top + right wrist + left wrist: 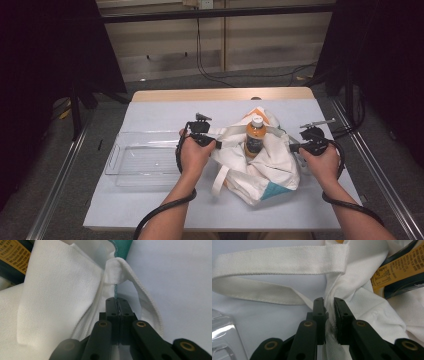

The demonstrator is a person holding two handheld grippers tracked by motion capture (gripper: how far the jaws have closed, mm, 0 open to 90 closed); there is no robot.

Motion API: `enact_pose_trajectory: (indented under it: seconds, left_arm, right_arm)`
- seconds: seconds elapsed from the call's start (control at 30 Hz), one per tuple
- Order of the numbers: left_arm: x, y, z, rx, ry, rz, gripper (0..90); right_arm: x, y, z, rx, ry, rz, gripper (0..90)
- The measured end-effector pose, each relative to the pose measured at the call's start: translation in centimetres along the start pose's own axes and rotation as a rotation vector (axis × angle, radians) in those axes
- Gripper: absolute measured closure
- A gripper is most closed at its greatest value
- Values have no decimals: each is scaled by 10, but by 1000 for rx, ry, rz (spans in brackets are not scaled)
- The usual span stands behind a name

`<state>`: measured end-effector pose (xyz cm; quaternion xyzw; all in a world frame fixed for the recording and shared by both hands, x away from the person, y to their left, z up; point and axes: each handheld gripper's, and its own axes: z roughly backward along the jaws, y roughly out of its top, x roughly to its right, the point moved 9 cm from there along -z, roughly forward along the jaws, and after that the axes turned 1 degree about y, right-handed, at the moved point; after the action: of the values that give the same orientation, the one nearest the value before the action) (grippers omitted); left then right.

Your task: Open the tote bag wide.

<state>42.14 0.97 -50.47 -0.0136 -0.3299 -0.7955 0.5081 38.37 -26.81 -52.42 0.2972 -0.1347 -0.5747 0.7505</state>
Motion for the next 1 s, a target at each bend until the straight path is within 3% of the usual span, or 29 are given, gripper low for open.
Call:
enact_pose_trajectory:
  seconds: [0.13,0.23,0.37,0.53,0.63,0.73,0.83,1.0]
  left_arm:
    - [1,2,2,22,-11,-8,787]
    - [2,4,5,47,-29,-8,737]
    - [7,8,11,70,-45,-21,666]
    - [10,14,18,96,-57,-20,626]
    - [10,16,22,109,-66,-23,613]
    - [10,16,27,108,-70,-16,619]
    - [12,17,30,122,-66,-24,652]
    - [11,17,37,126,-57,-39,736]
  right_arm:
    - [-2,1,3,24,17,11,893]
    - [-3,3,9,37,21,22,826]
    - [-4,8,18,68,17,11,636]
    - [-4,13,25,88,0,15,562]
    - [-6,16,30,98,13,12,527]
    - [-9,23,37,129,11,35,535]
    - [-17,24,39,133,39,44,622]
    - [-38,25,38,144,130,75,789]
